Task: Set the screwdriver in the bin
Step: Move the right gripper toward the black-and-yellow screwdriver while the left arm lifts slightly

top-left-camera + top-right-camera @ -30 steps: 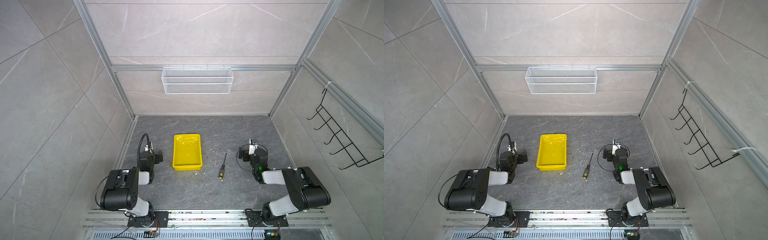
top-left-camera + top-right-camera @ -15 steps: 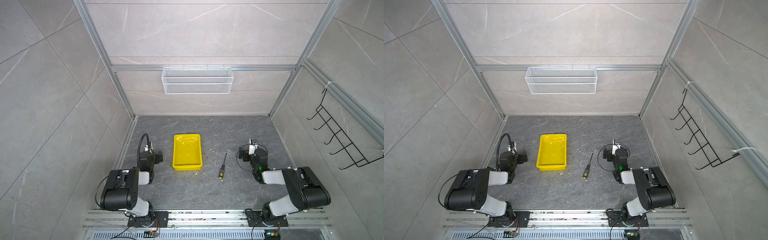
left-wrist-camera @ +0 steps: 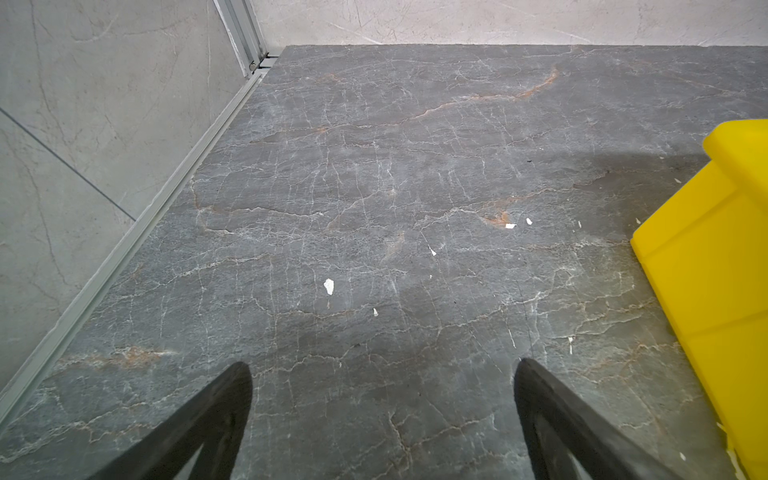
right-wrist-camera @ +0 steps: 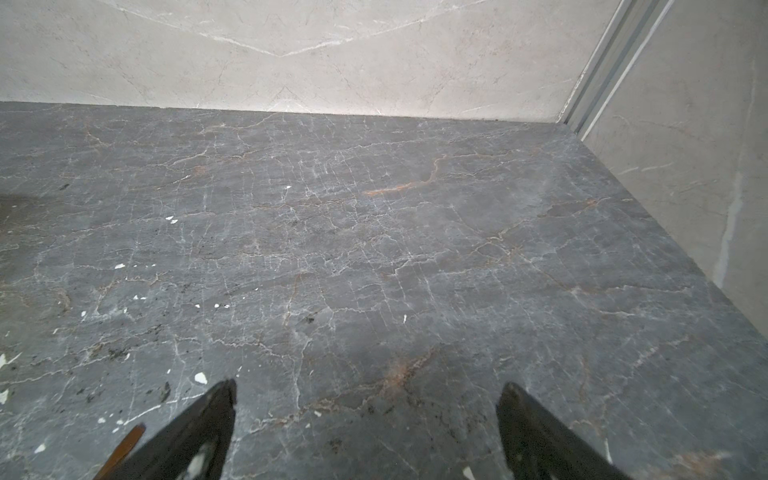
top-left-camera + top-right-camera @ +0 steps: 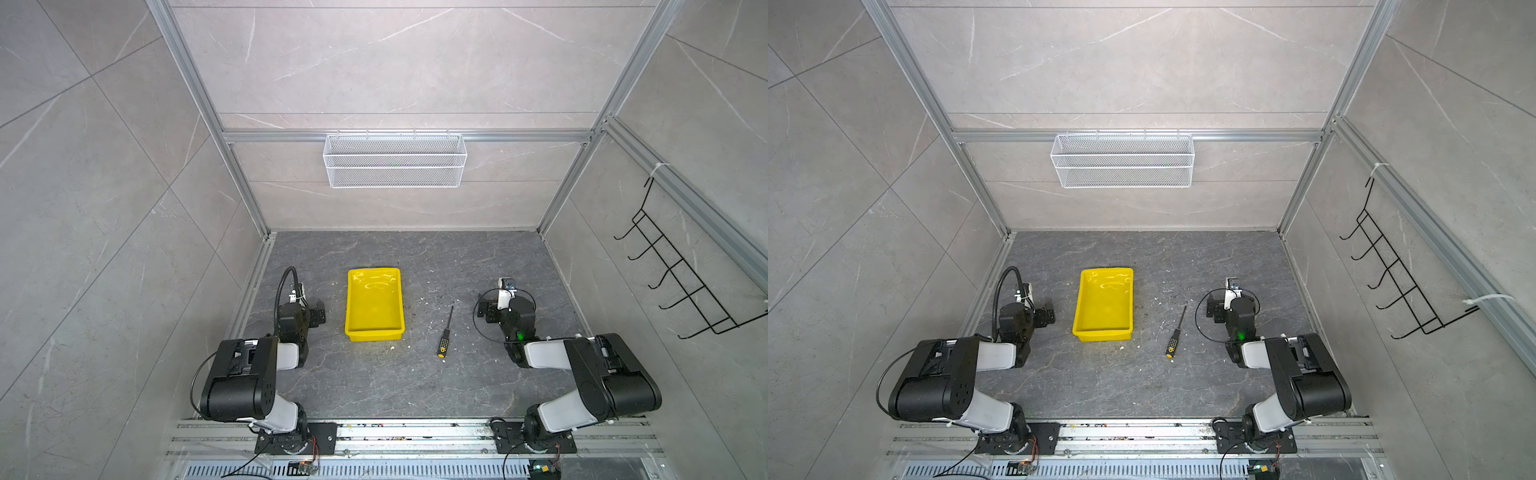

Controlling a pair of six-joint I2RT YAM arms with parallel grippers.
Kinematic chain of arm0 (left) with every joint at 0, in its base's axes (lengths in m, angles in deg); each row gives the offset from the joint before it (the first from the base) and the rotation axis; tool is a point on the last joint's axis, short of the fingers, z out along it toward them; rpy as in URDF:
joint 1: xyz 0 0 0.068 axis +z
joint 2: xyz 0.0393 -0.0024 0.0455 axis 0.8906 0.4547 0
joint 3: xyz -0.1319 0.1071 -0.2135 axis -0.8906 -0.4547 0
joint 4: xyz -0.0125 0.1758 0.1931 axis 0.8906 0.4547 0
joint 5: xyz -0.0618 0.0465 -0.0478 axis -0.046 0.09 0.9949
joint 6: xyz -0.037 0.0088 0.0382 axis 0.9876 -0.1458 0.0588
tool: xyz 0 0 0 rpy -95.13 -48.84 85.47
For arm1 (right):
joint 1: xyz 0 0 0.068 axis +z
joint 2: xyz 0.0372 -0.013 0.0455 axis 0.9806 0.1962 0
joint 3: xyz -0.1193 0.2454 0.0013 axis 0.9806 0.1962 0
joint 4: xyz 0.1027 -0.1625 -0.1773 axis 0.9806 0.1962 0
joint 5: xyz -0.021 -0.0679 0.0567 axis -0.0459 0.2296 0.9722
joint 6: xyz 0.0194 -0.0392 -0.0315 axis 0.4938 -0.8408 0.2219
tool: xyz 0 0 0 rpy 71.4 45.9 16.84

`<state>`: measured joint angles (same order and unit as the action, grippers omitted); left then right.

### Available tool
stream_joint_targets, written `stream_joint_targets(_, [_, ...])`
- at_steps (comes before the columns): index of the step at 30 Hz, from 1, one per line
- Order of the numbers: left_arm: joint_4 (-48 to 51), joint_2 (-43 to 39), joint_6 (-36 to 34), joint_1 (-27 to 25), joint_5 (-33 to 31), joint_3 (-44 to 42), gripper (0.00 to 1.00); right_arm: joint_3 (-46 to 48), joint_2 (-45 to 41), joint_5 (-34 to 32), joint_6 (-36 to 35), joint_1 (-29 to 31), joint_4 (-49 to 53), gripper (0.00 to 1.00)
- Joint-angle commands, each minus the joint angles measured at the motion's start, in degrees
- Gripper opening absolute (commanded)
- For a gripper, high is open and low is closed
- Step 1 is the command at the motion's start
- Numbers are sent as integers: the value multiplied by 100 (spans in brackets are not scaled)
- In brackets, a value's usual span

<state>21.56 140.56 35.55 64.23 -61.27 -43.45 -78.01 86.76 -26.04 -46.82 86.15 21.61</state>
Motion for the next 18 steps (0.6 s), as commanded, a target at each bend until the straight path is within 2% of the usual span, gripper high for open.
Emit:
stream_joint_targets(1, [-297, -120, -28, 11, 232, 6, 100, -61, -482, -380, 25, -9, 323, 99])
stream_joint_targets(3, [-545, -182, -80, 12, 358, -166, 100, -422, -1222, -927, 359, -15, 1782, 99])
stream_joint_targets(4, [-666, -209, -96, 13, 395, -237, 100, -576, -1462, -1161, 555, -10, 2185, 99])
stream_joint_targets(5, [-771, -250, -139, 13, 479, -323, 100, -690, -1733, -1118, 732, -11, 2442, 99])
stream_joint_targets(8, [-688, -556, -209, -16, 610, -397, 100, -1033, -2492, -331, 990, -7, 3132, 99])
stream_joint_targets(11, [320, -1071, -205, -14, 770, -135, 100, -1671, -2910, -290, 1468, -12, 4291, 99])
stream_joint_targets(14, [1363, -1609, -192, -58, 801, 219, 100, -2575, -2834, -420, 1963, -8, 5561, 99])
stream_joint_targets(17, [2236, -2302, 296, -333, 458, 652, 100, -3099, -2655, -238, 2129, -9, 5943, 99])
stream_joint_targets(18, [2783, -2504, 520, -422, 601, 959, 100, -3227, -2612, -263, 2227, -13, 6069, 99])
